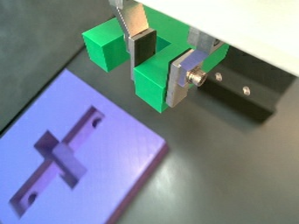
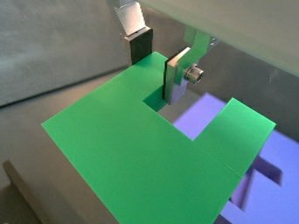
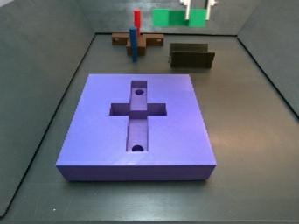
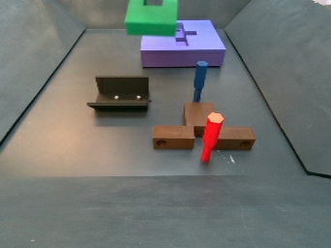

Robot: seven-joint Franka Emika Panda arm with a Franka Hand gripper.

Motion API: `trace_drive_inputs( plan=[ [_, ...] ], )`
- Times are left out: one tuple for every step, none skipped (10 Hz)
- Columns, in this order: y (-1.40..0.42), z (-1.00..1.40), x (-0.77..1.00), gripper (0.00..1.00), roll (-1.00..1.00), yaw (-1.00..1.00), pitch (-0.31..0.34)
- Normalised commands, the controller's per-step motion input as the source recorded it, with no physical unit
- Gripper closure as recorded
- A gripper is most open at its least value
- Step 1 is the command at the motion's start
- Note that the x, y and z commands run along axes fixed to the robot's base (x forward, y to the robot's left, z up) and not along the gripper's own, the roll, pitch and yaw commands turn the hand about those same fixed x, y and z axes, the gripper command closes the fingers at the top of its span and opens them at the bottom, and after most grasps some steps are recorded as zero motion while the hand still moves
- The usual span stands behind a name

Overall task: Pick up the green object. Move up. Place the green object on the fixture. Regrasp the green object. Move to above the board. Insert the green object.
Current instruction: Place the green object on the fixture.

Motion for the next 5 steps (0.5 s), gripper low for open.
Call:
trace_drive_inputs(
  plan=[
    [0.29, -0.11, 0.8, 1.0, -0.94, 0.0, -0.103],
    [0.34, -0.02, 0.83, 1.0, -0.83, 0.0, -0.103],
    [0.47, 0.0, 0.83, 1.0, -0.69, 0.0, -0.014],
    [0.6, 0.0, 0.79, 1.0, -0.57, 0.0, 0.0],
    [0.7, -0.08, 0.76, 1.0, -0.35, 0.0, 0.054]
  ],
)
